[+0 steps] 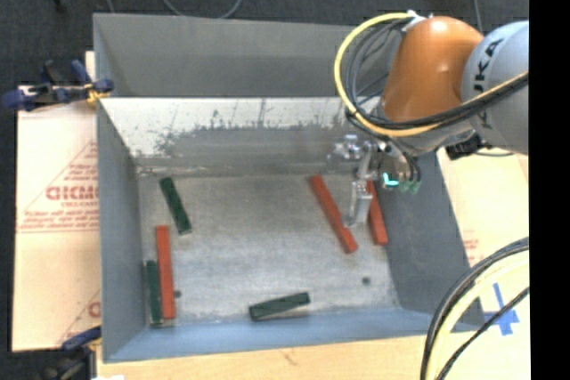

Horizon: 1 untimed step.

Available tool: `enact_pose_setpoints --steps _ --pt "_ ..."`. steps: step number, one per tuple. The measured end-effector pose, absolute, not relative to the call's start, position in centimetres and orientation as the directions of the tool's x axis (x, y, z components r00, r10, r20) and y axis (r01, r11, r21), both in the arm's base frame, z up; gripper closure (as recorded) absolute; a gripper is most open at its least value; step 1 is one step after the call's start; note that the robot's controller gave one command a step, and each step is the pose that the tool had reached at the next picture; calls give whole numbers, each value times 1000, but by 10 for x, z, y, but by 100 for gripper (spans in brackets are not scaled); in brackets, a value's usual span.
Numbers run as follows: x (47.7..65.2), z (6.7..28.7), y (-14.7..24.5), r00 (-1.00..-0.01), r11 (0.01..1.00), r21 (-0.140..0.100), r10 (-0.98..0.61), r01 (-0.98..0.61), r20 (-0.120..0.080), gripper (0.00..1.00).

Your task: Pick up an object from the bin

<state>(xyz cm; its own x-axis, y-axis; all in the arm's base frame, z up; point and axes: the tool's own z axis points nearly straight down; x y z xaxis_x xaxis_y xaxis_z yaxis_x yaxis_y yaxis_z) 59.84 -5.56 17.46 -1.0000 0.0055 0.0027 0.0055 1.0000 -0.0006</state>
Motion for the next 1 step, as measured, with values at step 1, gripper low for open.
enact_pose_setpoints --steps 1 --pt "583 67 -130 -1000 1000 -3 1 1 0 0"
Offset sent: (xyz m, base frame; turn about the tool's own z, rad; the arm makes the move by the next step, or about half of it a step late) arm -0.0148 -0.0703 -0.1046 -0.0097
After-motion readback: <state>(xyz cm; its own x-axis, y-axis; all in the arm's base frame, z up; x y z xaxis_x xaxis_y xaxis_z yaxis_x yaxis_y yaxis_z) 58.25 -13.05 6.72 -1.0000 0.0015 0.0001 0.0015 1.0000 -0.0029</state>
